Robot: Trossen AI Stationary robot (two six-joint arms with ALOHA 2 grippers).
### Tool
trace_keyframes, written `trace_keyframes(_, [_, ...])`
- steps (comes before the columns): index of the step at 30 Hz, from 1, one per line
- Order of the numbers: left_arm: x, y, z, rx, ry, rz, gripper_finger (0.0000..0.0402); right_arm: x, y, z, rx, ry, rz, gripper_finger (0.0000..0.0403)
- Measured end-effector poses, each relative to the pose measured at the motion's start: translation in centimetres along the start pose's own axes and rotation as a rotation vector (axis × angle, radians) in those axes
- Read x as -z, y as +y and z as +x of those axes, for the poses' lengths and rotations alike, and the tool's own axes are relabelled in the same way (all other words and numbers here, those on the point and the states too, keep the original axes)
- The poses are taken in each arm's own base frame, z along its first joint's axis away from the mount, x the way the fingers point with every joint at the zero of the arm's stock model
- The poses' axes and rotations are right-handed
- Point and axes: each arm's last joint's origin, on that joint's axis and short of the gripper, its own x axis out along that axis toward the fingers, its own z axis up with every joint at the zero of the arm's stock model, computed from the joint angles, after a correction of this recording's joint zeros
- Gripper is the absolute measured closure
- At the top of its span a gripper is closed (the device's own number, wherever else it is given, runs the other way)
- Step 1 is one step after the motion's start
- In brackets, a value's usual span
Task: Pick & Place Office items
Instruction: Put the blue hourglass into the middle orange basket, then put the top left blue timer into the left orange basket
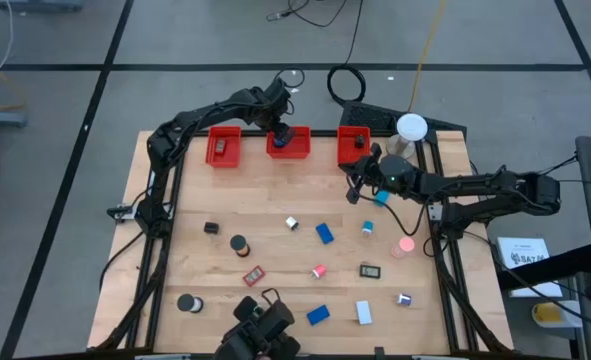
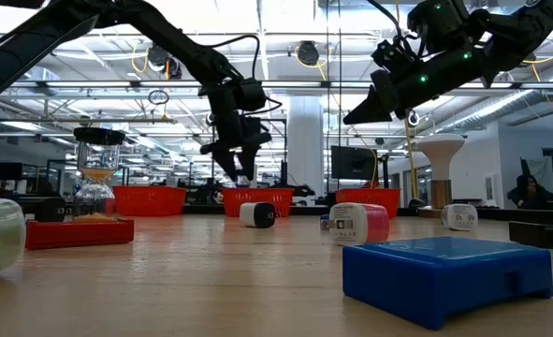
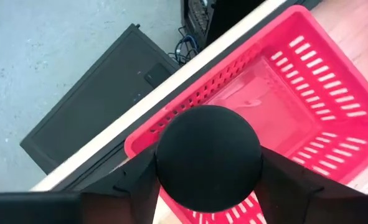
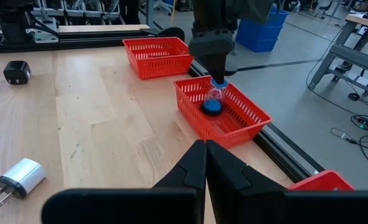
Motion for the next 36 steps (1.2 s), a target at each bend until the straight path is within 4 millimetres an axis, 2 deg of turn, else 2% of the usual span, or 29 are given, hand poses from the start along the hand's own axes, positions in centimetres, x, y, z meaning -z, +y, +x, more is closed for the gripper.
trace_keyframes(3, [0.0, 0.1, 0.0, -0.018, 0.000, 0.004, 0.0112, 0.0, 0.0, 0.0, 0.000, 0.000, 0.001, 0.0403])
trace_keyframes(6, [0.0, 0.1, -0.5, -0.017, -0.007, 0.024, 0.0070, 0.0, 0.0, 0.0, 0.000, 0.001, 0.001, 0.0403])
trace_keyframes(8, [-0.2, 0.1, -1.6, -0.018, -0.032, 0.045, 0.0059, 0.0, 0.0, 0.0, 0.001, 0.000, 0.001, 0.0403])
trace_keyframes(11, [-0.4, 0.2, -4.0, -0.035, -0.082, 0.092, 0.0066, 0.0, 0.0, 0.0, 0.002, 0.000, 0.001, 0.0403])
trace_keyframes(14, [-0.2, -0.3, -6.1, -0.030, -0.116, 0.158, 0.0100, 0.0, 0.0, 0.0, 0.002, 0.000, 0.001, 0.0403])
trace_keyframes(17, [1.0, -1.1, -7.6, -0.006, -0.189, 0.210, 0.0152, 0.0, 0.0, 0.0, 0.002, 0.000, 0.001, 0.0403])
trace_keyframes(22, [5.2, -2.2, -8.4, 0.122, -0.383, 0.266, 0.0250, -0.2, 0.0, 0.0, 0.004, -0.020, 0.005, 0.0403])
trace_keyframes(26, [8.3, -2.5, -9.0, 0.260, -0.518, 0.198, 0.0311, -0.2, 0.0, 0.0, 0.006, -0.023, 0.006, 0.0403])
trace_keyframes(29, [9.8, -2.8, -9.5, 0.326, -0.535, 0.185, 0.0346, -0.2, 0.0, 0.0, 0.005, -0.022, 0.025, 0.0403])
trace_keyframes(32, [11.6, -3.6, -10.1, 0.371, -0.584, 0.250, 0.0386, -0.1, 0.0, 0.0, 0.002, -0.011, 0.106, 0.0403])
trace_keyframes(36, [14.5, -5.7, -9.0, 0.513, -0.684, 0.335, 0.0391, -0.1, 0.0, 0.0, 0.001, -0.012, 0.138, 0.0403])
